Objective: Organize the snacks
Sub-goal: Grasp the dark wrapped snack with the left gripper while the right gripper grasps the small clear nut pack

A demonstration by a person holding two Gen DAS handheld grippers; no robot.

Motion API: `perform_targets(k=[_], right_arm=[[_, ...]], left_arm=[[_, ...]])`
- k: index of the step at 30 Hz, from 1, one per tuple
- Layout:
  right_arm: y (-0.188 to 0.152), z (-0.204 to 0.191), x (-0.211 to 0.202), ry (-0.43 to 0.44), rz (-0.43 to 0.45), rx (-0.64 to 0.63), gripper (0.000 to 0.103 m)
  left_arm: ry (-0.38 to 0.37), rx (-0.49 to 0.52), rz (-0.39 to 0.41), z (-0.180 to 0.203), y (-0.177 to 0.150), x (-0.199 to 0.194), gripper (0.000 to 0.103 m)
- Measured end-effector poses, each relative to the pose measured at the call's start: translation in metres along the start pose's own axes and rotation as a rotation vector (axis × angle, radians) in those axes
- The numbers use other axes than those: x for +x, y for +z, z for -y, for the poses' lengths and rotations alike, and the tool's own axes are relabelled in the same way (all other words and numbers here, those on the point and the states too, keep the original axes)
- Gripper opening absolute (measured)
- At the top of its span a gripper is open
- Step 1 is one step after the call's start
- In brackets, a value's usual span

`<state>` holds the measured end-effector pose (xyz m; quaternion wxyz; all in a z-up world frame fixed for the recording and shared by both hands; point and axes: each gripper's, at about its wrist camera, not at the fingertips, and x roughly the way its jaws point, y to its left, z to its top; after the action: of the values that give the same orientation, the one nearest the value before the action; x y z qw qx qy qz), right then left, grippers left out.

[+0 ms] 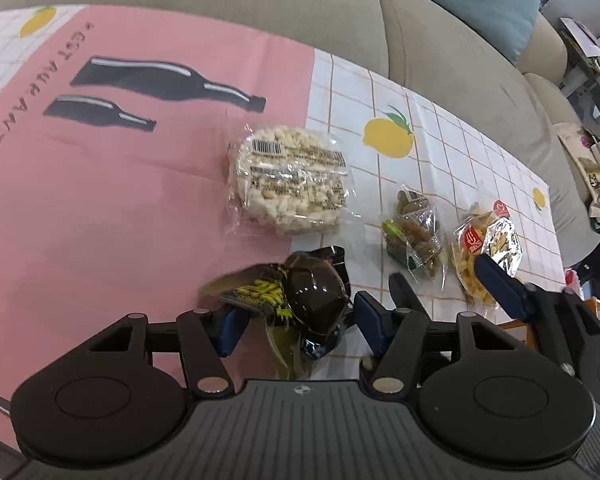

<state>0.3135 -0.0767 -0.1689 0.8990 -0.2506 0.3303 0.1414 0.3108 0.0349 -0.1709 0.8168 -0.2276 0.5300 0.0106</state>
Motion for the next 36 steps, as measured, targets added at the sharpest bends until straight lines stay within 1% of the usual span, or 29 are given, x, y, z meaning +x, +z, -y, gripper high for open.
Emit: perform_targets(k=[1, 2, 3, 4, 8, 9, 10, 16, 20, 28, 36], right_arm=[[0.0, 0.0, 0.005, -0.007, -0.008, -0.005, 0.053], [-0.001, 0.0, 0.009, -0.009, -0.017, -0.013, 0.052], [-0.002, -0.001, 0.013, -0.009, -0.022, -0.019, 0.049], [-0.003, 0.0, 0.015, -0.006, -0.019, -0.015, 0.043], [-0.003, 0.006, 0.022, 0.018, -0.036, 0.011, 0.033], [-0.004, 0.007, 0.024, 0.027, -0.045, 0.021, 0.028], [-0.004, 0.008, 0.024, 0.034, -0.054, 0.028, 0.025], [-0.009, 0.003, 0.009, 0.063, -0.055, 0.04, 0.02], [-0.019, -0.003, -0.014, 0.094, -0.08, 0.072, 0.019], [-0.05, -0.018, -0.071, 0.128, -0.125, 0.094, 0.018], [-0.085, -0.039, -0.124, 0.133, -0.186, 0.087, 0.018]], left_arm=[[-0.012, -0.005, -0.002, -0.001, 0.0, 0.0, 0.059], [-0.021, -0.006, -0.004, -0.001, 0.0, 0.001, 0.055], [-0.022, -0.001, -0.013, -0.001, 0.0, 0.002, 0.044], [-0.019, 0.002, -0.021, -0.001, 0.001, 0.002, 0.038], [-0.009, 0.02, -0.018, -0.002, -0.001, 0.0, 0.038], [-0.006, 0.019, -0.018, -0.003, -0.001, -0.001, 0.038], [0.0, 0.019, -0.019, -0.004, -0.002, -0.002, 0.038], [0.035, 0.026, -0.018, -0.015, -0.01, -0.014, 0.037], [0.046, 0.069, -0.021, -0.021, -0.024, -0.026, 0.037], [0.057, 0.102, -0.054, -0.037, -0.068, -0.052, 0.037], [0.058, 0.175, -0.101, -0.043, -0.114, -0.079, 0.037]])
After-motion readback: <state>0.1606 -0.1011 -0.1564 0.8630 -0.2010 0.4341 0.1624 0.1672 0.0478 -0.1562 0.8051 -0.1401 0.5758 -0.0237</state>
